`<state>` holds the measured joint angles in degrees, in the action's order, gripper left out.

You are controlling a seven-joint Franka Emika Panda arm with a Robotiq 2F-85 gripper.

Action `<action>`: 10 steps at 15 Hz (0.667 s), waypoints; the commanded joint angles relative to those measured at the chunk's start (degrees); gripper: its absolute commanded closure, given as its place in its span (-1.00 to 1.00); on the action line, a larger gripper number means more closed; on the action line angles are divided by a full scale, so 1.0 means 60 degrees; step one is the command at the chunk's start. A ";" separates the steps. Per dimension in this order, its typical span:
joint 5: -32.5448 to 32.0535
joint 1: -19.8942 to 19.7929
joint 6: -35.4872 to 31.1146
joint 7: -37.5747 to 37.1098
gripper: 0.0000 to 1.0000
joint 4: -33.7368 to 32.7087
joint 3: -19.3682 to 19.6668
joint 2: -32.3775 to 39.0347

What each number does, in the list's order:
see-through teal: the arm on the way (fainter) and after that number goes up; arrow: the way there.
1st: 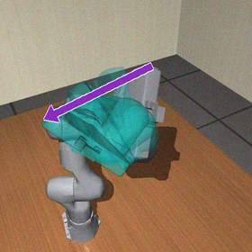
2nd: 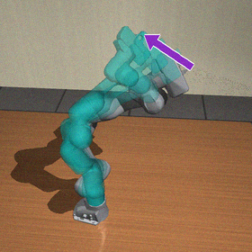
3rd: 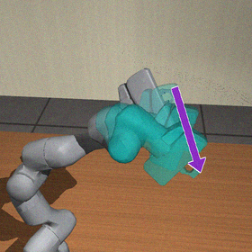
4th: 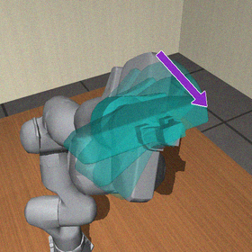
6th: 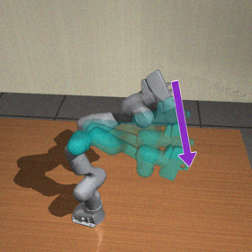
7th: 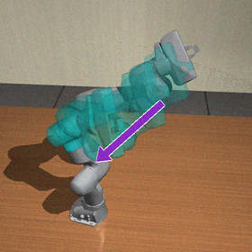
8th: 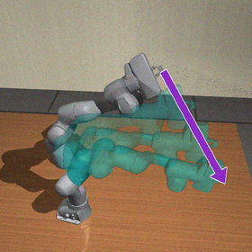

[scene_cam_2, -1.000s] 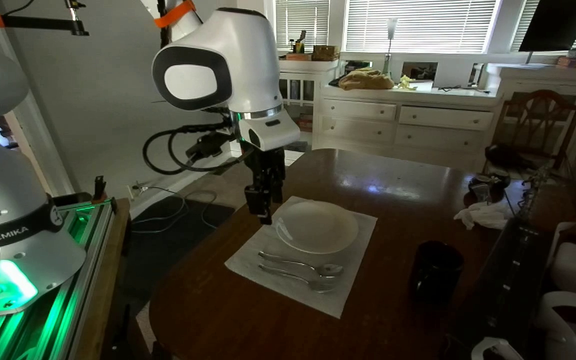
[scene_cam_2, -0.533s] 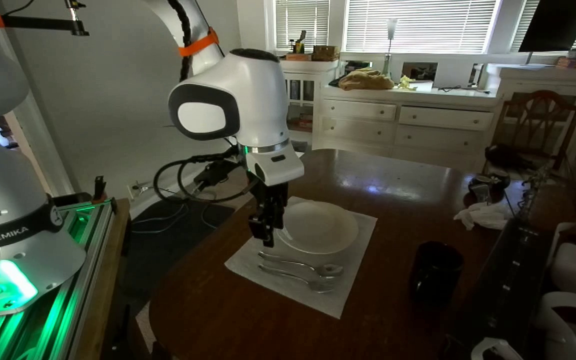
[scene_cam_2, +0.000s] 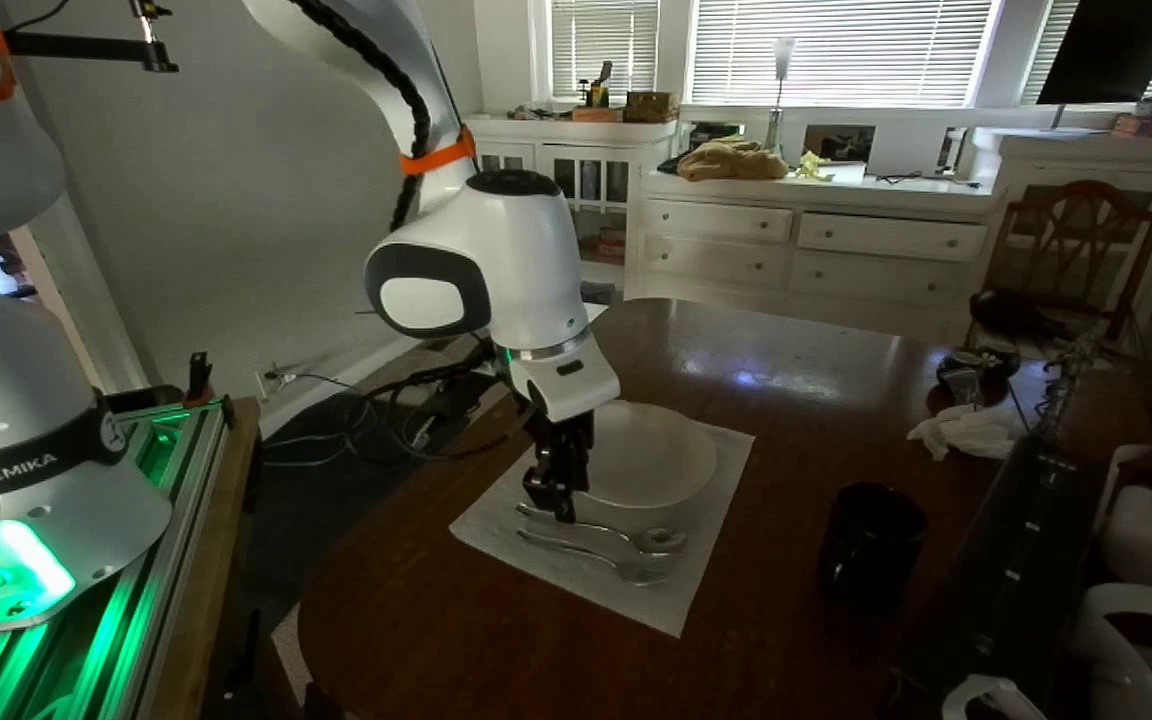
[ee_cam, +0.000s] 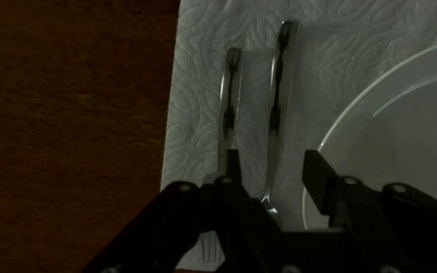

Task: Put the spoon on the plate

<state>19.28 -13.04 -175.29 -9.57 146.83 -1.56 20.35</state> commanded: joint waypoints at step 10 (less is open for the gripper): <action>0.0003 -0.1711 -0.1250 0.0359 0.35 -0.0858 -0.1571 0.1722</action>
<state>19.27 -20.59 -180.70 -8.60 142.92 -8.64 28.20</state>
